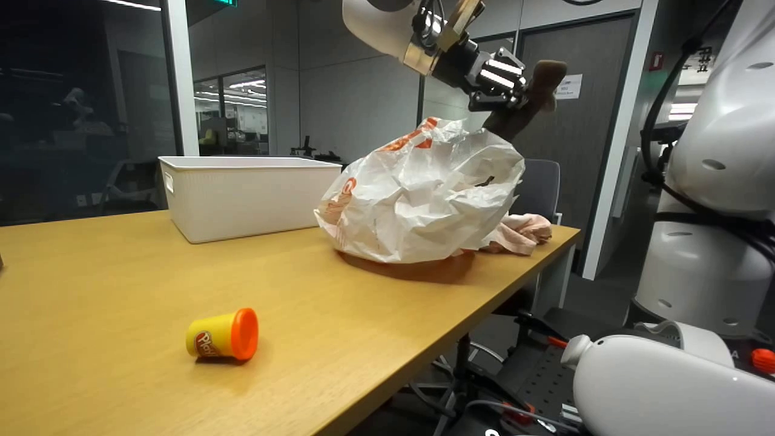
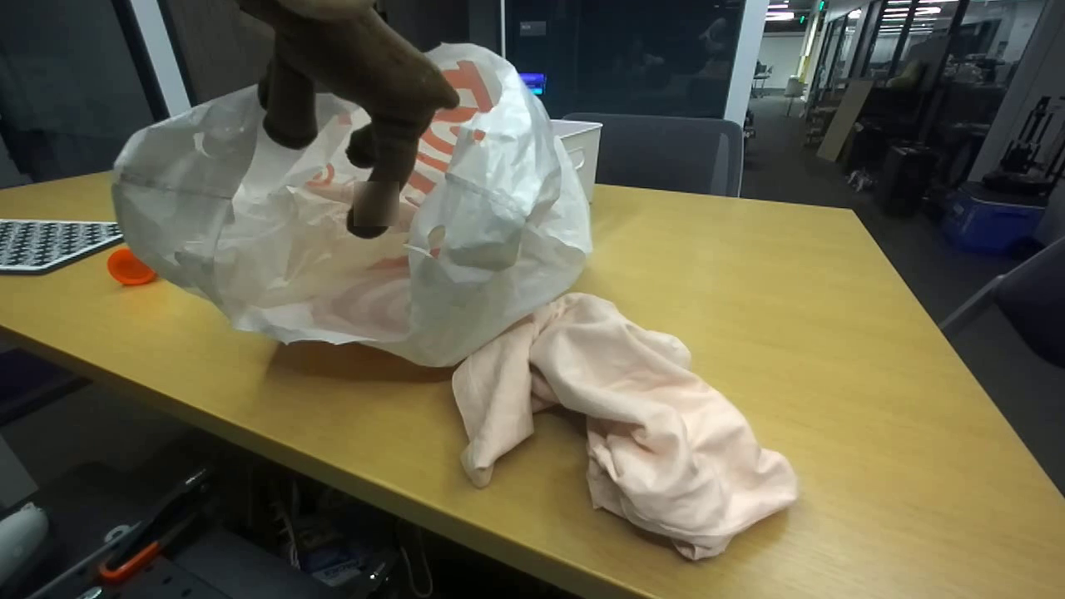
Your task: Remove the moose toy from the plastic
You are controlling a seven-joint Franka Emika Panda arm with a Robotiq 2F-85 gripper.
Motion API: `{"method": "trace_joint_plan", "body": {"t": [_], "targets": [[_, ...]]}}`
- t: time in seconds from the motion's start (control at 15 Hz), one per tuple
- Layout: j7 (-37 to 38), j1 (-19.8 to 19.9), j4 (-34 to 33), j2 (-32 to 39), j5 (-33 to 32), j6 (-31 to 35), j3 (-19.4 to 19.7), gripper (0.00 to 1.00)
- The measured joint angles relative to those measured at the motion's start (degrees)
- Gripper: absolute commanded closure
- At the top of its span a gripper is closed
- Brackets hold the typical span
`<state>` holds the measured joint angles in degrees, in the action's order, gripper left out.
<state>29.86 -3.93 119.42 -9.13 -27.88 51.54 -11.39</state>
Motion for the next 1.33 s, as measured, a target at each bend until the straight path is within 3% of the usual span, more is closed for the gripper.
{"method": "trace_joint_plan", "body": {"t": [0.2,0.73,0.87,1.33], "targets": [[4.6,-0.9,-0.6,1.4,-4.4,-3.7,-0.4,0.89],[10.5,-4.0,-3.1,0.9,-18.1,-1.6,-1.7,0.92],[11.9,-5.6,-4.1,-0.2,-17.2,1.0,-2.1,0.92],[14.3,-9.3,-5.4,-4.2,-5.3,14.2,-3.6,0.93]]}}
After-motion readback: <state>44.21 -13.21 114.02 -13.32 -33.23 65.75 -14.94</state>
